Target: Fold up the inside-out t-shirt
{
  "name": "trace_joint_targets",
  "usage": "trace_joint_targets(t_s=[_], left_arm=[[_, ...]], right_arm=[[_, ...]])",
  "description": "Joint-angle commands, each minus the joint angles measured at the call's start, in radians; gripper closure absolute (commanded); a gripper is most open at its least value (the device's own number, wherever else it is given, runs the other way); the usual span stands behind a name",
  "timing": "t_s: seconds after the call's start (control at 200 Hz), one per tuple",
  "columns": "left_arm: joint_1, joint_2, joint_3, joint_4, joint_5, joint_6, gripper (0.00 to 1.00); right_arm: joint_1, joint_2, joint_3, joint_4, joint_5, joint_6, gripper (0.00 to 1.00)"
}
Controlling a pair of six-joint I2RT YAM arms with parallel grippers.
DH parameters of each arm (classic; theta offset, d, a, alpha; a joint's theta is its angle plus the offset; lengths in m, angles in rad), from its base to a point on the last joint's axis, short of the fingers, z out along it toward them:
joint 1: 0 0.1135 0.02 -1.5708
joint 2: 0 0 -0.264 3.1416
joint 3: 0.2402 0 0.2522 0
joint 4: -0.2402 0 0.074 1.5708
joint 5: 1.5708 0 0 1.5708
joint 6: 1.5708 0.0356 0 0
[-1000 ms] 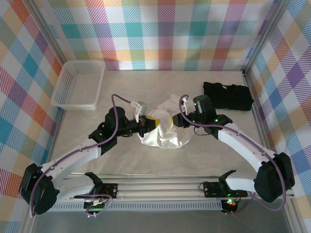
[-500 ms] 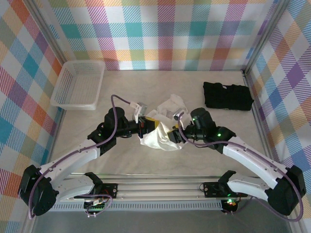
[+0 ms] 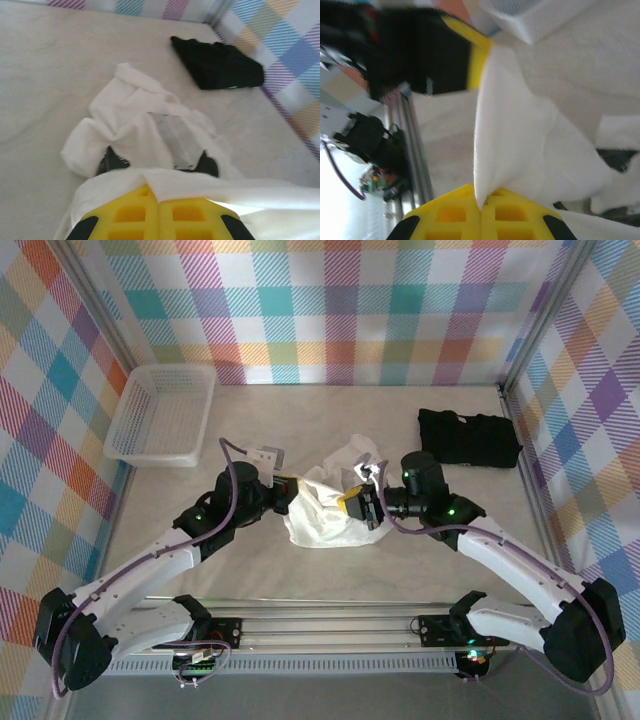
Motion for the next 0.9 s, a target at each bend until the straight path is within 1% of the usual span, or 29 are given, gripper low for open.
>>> trace_joint_targets(t_s=[0.0,0.035,0.095,0.175,0.23,0.3,0.355,0.41,0.48,0.535,0.59,0.73,0.795,0.9], left_arm=[[0.005,0.007,0.036,-0.070,-0.080,0.040,0.89],[0.003,0.002,0.030,-0.070,-0.063,0.042,0.84],[-0.001,-0.016,0.012,-0.069,-0.027,0.042,0.73],[-0.019,-0.062,-0.021,-0.070,0.003,0.036,0.60],[-0.039,-0.103,-0.046,-0.072,0.002,0.033,0.56],[-0.064,-0.153,-0.081,-0.071,0.004,0.031,0.52],[-0.073,-0.184,-0.106,-0.049,0.044,0.029,0.51],[-0.074,-0.200,-0.131,0.002,0.147,0.019,0.49],[-0.074,-0.186,-0.146,0.070,0.258,0.013,0.47],[-0.074,-0.156,-0.135,0.096,0.314,0.017,0.47],[-0.074,-0.125,-0.119,0.102,0.338,0.031,0.48],[-0.056,-0.061,-0.093,0.122,0.393,0.042,0.59],[-0.042,-0.030,-0.082,0.133,0.414,0.037,0.59],[-0.026,0.008,-0.067,0.180,0.453,0.023,0.55]], right_arm=[[-0.005,0.027,-0.034,0.163,-0.166,0.116,1.00],[-0.007,0.037,-0.036,0.184,-0.167,0.135,1.00],[-0.015,0.054,-0.033,0.203,-0.163,0.158,1.00],[-0.031,0.068,-0.034,0.228,-0.166,0.190,1.00],[-0.043,0.077,-0.033,0.242,-0.168,0.214,1.00],[-0.051,0.088,-0.033,0.251,-0.173,0.228,1.00],[-0.056,0.094,-0.033,0.257,-0.177,0.231,1.00],[-0.057,0.100,-0.031,0.258,-0.181,0.231,1.00],[-0.056,0.103,-0.032,0.257,-0.185,0.226,1.00],[-0.058,0.100,-0.031,0.249,-0.183,0.219,1.00],[-0.058,0.094,-0.033,0.239,-0.180,0.213,1.00],[-0.060,0.072,-0.038,0.213,-0.164,0.198,1.00],[-0.060,0.067,-0.039,0.208,-0.163,0.195,1.00],[-0.060,0.064,-0.039,0.202,-0.165,0.191,1.00]])
